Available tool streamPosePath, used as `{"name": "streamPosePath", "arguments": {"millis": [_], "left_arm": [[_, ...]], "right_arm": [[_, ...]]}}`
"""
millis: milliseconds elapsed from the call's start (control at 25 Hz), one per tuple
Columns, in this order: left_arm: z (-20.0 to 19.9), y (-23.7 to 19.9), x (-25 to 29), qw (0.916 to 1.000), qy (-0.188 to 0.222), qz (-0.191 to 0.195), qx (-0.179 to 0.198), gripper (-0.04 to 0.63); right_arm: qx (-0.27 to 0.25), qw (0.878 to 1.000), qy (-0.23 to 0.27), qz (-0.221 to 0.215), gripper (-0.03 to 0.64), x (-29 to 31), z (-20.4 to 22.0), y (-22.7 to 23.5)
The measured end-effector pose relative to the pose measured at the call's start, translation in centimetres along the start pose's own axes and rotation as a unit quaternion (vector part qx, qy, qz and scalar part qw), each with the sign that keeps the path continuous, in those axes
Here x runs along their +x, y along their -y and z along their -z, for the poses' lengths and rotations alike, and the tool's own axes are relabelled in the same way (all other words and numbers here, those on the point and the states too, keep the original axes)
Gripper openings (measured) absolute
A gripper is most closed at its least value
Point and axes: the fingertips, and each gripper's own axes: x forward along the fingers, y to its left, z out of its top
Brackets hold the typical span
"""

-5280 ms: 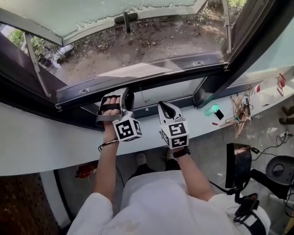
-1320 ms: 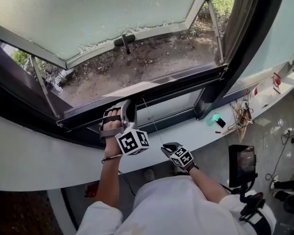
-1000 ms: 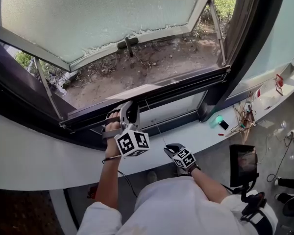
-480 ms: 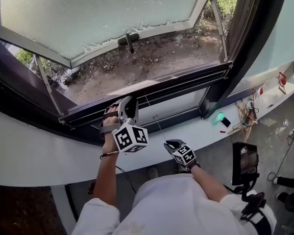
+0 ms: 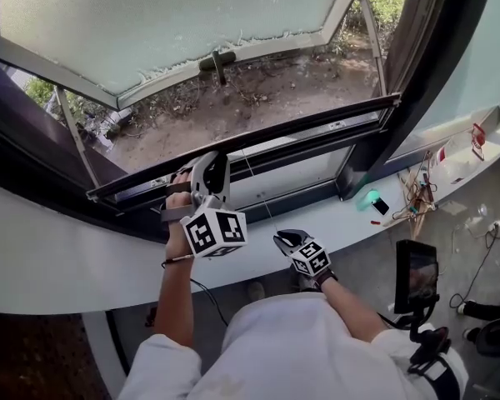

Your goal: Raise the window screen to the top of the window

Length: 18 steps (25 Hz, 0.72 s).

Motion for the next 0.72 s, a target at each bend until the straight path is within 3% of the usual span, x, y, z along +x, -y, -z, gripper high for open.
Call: {"name": "streamPosePath", "arguments": {"millis": [280, 520, 720], "left_arm": [[-1.2, -2.4, -0.7, 0.9993, 0.001, -0.031, 0.022, 0.048], [-1.5, -3.0, -0.8, 0.9990, 0.013, -0.041, 0.008, 0.048], [-2.1, -3.9, -1.1, 0.9973, 0.014, -0.063, 0.035, 0.048]], "right_arm": [[-0.016, 1.000, 0.020, -0.008, 0.064, -0.3, -2.5, -1.1], [-0.014, 1.000, 0.027, -0.004, 0.064, -0.6, -3.1, -0.9], [-0.012, 0.999, 0.043, -0.006, 0.064, -0.9, -4.2, -1.1]]}}
